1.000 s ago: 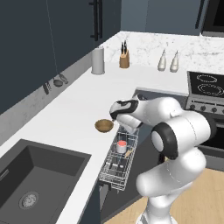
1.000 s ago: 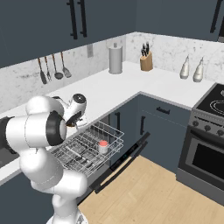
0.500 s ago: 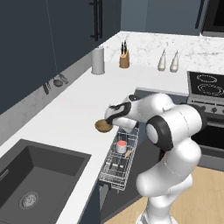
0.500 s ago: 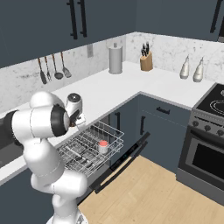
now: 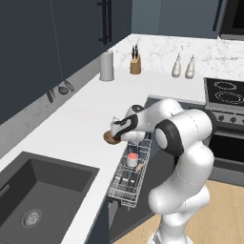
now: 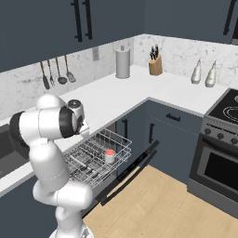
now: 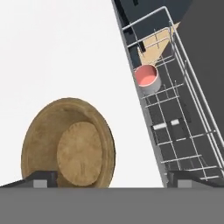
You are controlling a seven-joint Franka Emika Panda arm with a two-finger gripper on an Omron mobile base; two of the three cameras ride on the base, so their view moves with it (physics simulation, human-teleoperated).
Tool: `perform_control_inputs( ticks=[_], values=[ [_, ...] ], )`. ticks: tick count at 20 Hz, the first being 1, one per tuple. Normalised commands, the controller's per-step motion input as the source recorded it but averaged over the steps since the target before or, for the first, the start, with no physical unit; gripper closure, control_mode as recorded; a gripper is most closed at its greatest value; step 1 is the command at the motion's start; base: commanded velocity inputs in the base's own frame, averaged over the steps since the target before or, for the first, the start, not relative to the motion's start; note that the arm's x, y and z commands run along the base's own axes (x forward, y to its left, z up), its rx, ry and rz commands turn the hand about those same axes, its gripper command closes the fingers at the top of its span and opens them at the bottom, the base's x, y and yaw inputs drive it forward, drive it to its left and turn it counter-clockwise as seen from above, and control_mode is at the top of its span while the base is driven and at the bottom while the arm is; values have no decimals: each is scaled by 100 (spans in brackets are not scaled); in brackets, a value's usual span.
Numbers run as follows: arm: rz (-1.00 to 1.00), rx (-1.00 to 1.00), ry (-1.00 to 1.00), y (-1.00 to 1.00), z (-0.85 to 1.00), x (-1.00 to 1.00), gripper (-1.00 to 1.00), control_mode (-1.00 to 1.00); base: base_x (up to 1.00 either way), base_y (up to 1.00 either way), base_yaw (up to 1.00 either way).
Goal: Pick up the cup and bowl from the counter, place them in the dishwasher, and close the dishwasher door.
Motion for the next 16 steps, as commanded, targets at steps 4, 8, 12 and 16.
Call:
perform_control_inputs(
  ticks=[4,8,12,16],
  values=[
    [2,-6,0,9,-29,7,-100,-100,0,0,0],
    [1,-3,0,1,-23,23,-100,-100,0,0,0],
    [1,-2,0,1,-20,35,-100,-100,0,0,0],
    [2,0,0,3,-19,39,-100,-100,0,0,0]
  ],
)
